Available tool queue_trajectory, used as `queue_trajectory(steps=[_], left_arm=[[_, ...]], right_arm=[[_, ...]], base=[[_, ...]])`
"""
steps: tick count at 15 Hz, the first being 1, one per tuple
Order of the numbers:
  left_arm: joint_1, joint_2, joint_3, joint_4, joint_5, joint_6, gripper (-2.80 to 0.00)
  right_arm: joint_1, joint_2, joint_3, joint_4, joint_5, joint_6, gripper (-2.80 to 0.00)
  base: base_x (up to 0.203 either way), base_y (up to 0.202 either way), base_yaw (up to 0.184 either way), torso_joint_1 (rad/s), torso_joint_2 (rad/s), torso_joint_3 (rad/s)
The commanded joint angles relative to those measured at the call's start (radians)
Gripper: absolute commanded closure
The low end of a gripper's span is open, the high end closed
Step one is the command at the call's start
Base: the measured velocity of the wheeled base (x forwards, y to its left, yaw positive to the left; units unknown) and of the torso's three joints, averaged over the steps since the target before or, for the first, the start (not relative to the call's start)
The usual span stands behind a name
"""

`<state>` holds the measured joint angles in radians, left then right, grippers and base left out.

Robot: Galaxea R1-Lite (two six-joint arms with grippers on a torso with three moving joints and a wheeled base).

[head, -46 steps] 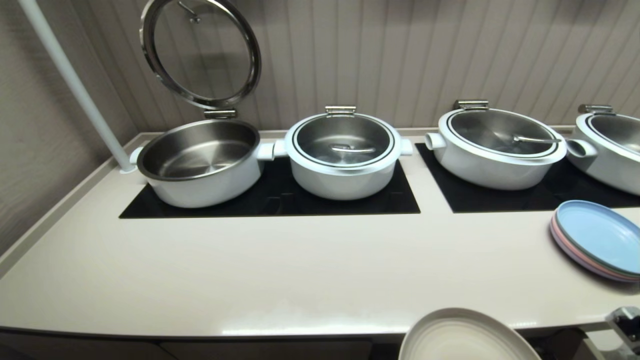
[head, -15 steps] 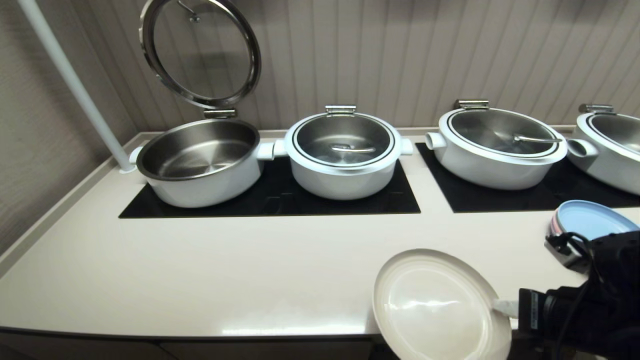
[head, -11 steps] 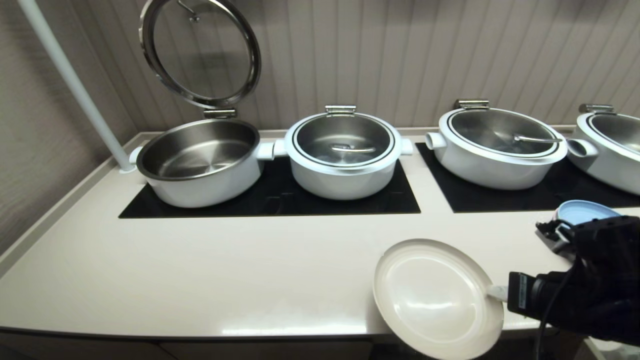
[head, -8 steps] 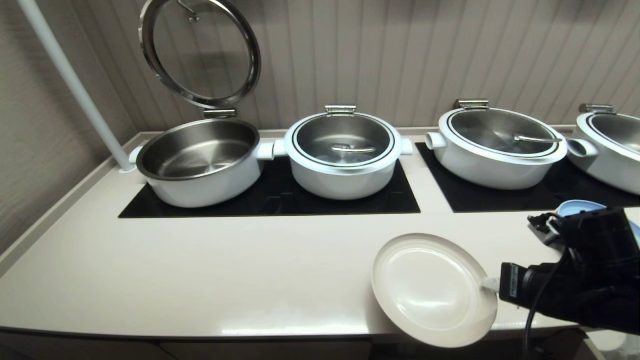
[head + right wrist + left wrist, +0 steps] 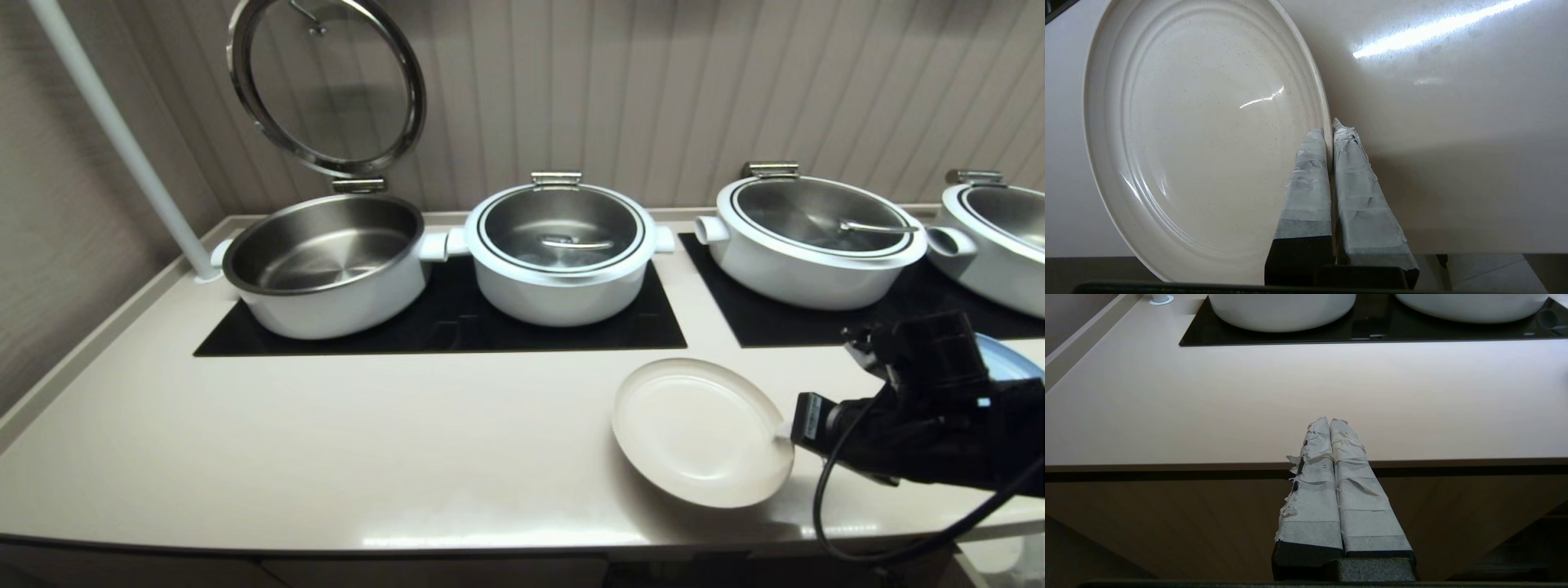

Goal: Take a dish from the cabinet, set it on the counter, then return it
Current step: Place it on the table

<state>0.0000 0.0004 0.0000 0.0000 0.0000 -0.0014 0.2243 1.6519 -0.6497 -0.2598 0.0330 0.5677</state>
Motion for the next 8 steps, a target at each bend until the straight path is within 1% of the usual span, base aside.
queue_trajectory(steps=[1, 3, 6, 8], left_arm=[[0.0, 0.0, 0.0, 0.0, 0.0, 0.0, 0.0], [0.0, 0.0, 0.0, 0.0, 0.0, 0.0, 0.0], [0.0, 0.0, 0.0, 0.0, 0.0, 0.0, 0.0], [0.0, 0.0, 0.0, 0.0, 0.0, 0.0, 0.0]], right_arm=[[-0.017, 0.048, -0.031, -0.001, 0.001, 0.004, 0.0], [-0.028, 0.076, -0.056, -0.002, 0.001, 0.009, 0.0], [-0.033, 0.108, -0.087, -0.003, 0.001, 0.054, 0.0], [-0.033, 0.12, -0.088, -0.004, -0.001, 0.064, 0.0]], base=[[0.0, 0.0, 0.0, 0.0, 0.0, 0.0], [0.0, 0.0, 0.0, 0.0, 0.0, 0.0], [0.0, 0.0, 0.0, 0.0, 0.0, 0.0], [0.0, 0.0, 0.0, 0.0, 0.0, 0.0]])
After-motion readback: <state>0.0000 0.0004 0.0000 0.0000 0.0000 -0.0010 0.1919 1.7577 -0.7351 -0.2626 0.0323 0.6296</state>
